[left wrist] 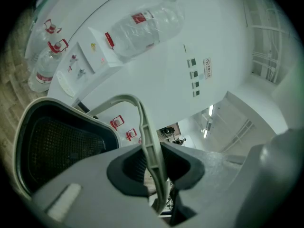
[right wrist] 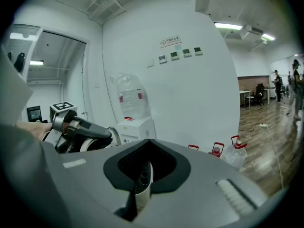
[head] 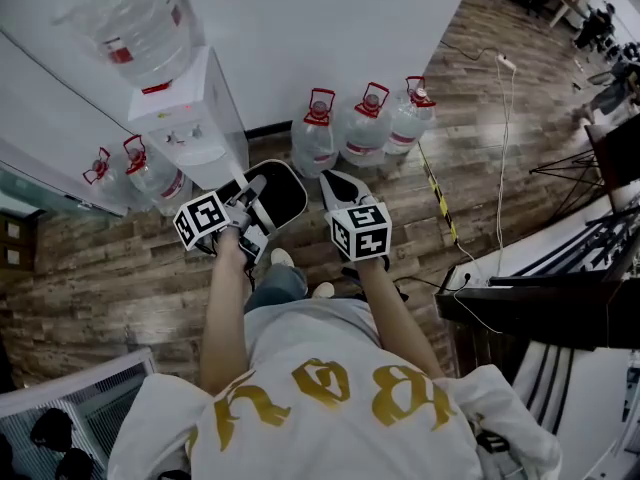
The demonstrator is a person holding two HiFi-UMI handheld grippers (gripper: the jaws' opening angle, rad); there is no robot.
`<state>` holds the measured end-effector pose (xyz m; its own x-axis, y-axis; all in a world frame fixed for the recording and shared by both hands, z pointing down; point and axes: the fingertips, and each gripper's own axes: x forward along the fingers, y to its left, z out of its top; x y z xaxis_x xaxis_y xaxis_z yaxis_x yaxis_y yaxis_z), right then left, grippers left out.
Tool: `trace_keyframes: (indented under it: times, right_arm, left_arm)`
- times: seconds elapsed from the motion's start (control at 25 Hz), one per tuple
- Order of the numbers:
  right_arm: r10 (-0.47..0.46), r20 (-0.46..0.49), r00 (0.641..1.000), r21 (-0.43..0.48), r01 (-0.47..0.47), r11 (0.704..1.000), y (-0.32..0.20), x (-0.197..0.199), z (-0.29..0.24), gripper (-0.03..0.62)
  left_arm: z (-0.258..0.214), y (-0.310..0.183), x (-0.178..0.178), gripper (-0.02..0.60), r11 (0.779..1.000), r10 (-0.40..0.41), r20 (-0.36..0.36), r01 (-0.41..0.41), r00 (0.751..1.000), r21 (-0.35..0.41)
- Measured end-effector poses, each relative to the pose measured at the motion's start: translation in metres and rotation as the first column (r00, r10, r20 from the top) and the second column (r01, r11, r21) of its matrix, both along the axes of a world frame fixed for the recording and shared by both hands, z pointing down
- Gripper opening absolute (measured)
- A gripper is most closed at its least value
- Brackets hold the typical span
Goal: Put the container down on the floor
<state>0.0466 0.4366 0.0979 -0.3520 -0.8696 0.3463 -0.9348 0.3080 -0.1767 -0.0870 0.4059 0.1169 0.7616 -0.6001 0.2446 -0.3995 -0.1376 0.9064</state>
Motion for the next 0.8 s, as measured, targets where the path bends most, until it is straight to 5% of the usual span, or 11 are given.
trace_keyframes:
  times: [0.4,0.8]
  right_arm:
    - [-0.026,-0.004,1.000,-0.064,0.025,0.998,-0.046,-0.008,0.029,0.026]
    - [-0.002,0.003,1.000,-0.128,0.003,0.992,-0.153,-0.005,0.065,0.026]
  left_arm:
    - [0.031,-0.047,-0.002,0.077,0.998,0.002,-0.005,-0.002,1.000,-0.056]
    - [0.056,-0.155,0.008,0.077,0.998,0.036,-0.031,-0.038,0.999,-0.058]
